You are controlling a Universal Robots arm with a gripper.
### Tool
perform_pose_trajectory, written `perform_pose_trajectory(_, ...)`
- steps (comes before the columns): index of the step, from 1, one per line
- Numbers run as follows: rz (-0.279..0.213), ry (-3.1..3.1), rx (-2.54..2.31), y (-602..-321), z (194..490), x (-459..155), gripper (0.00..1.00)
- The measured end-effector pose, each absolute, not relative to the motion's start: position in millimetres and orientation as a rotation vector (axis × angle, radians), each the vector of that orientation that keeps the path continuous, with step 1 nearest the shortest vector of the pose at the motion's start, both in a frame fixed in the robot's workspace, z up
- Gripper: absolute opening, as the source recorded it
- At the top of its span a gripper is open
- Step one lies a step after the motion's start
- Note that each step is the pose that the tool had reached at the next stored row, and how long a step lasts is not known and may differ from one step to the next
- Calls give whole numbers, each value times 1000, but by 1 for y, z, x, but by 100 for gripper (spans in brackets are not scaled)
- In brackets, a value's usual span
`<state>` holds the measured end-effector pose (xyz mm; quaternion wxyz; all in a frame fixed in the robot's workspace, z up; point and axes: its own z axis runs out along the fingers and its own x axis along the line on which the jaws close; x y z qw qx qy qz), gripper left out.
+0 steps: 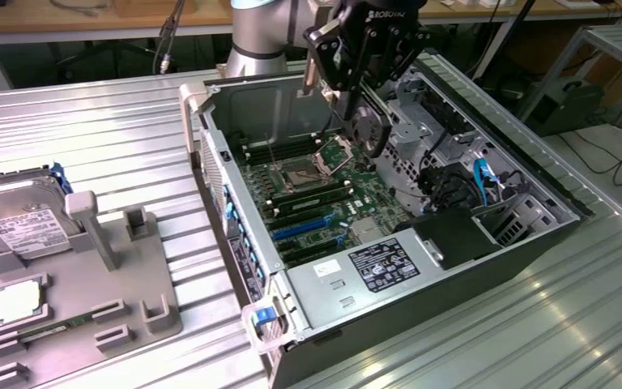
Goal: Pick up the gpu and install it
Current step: 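Pick up the gpu and move the gpu toward the slot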
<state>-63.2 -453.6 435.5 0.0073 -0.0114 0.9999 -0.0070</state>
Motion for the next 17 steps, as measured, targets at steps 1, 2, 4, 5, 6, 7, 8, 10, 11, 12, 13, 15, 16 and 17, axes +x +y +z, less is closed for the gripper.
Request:
perform_pose_trajectory(1,-22,3127,-36,-454,435,-62,28)
perform_pose_trajectory(2,-22,3127,-36,-454,435,-61,28)
perform_pose_trajectory(4,-22,3127,-36,-454,435,-57,28)
perform_pose_trajectory(5,-22,3127,-36,-454,434,-55,28)
perform_pose_trajectory(6,-22,3127,-36,-454,434,-52,28)
perform_pose_trajectory(7,-22,3127,-36,-454,434,-48,28)
perform_pose_trajectory(8,-22,3127,-36,-454,434,-45,28)
perform_pose_trajectory(10,-22,3127,-36,-454,434,-40,28)
perform_pose_trajectory(11,-22,3127,-36,-454,434,-39,28)
perform_pose_trajectory(12,-22,3127,-36,-454,434,-38,28)
perform_pose_trajectory(13,-22,3127,-36,-454,434,-38,28)
perform_pose_trajectory(15,-22,3127,-36,-454,434,-38,28)
perform_pose_trajectory(16,-22,3127,-36,-454,434,-38,28)
perform_pose_trajectory(17,-22,3127,-36,-454,434,-38,28)
